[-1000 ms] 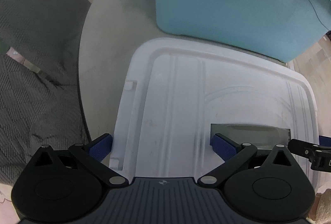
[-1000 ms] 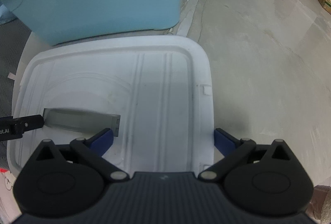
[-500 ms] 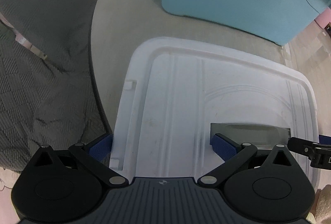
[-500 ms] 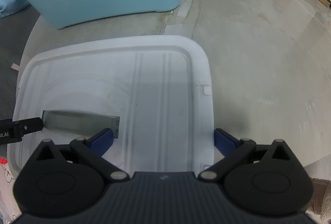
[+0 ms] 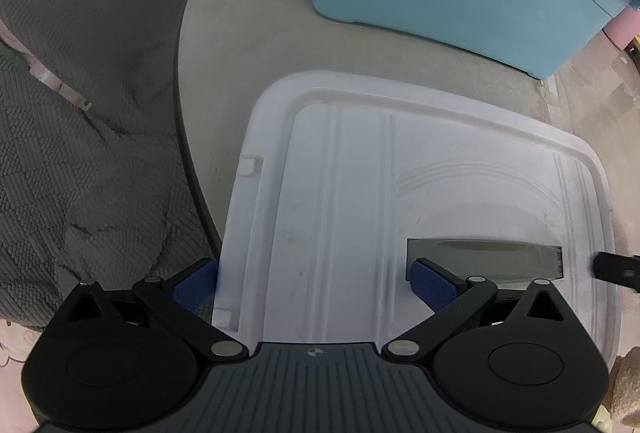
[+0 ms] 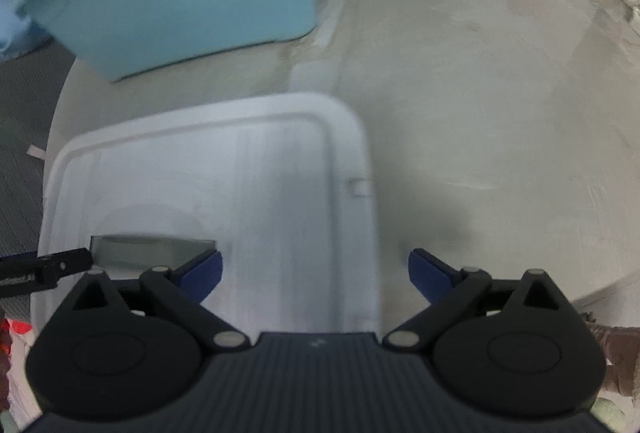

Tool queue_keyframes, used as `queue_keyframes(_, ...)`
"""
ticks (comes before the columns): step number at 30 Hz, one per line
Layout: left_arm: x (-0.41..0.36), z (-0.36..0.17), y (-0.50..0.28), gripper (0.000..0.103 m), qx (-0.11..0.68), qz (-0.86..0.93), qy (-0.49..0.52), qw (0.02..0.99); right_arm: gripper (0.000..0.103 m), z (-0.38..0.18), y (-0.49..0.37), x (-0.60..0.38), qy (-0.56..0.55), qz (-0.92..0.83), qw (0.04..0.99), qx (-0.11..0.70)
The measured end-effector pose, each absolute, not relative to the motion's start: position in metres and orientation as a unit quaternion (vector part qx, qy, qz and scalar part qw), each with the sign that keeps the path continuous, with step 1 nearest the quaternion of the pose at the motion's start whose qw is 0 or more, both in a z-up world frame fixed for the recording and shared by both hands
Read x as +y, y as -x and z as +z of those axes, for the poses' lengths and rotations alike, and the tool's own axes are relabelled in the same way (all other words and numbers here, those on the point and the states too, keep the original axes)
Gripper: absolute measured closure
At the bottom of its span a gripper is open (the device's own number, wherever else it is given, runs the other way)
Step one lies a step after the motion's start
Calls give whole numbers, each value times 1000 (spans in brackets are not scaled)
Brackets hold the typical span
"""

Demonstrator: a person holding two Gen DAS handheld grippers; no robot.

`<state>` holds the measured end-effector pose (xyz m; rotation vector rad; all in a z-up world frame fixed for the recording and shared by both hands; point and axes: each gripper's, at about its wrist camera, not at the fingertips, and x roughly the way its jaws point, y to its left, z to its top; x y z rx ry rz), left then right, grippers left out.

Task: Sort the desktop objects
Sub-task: 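Move both grippers down to opposite edges of the white lid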

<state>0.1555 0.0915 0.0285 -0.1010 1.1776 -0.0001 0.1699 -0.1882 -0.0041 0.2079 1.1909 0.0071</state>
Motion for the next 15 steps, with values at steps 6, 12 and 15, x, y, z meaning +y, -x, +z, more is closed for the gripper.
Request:
queue_keyframes(6, 91, 29, -154, 0, 556, -4, 41, 830, 3, -5, -145, -218, -115, 10, 798, 592)
queue_keyframes(12, 91, 29, -148, 0, 558, -11, 36, 829, 3, -24, -140, -223, -138, 12, 783, 607)
queue_keyframes(15, 93, 29, -149, 0, 560, -12, 39, 828, 3, -18, -149, -211, -122, 17, 796, 593)
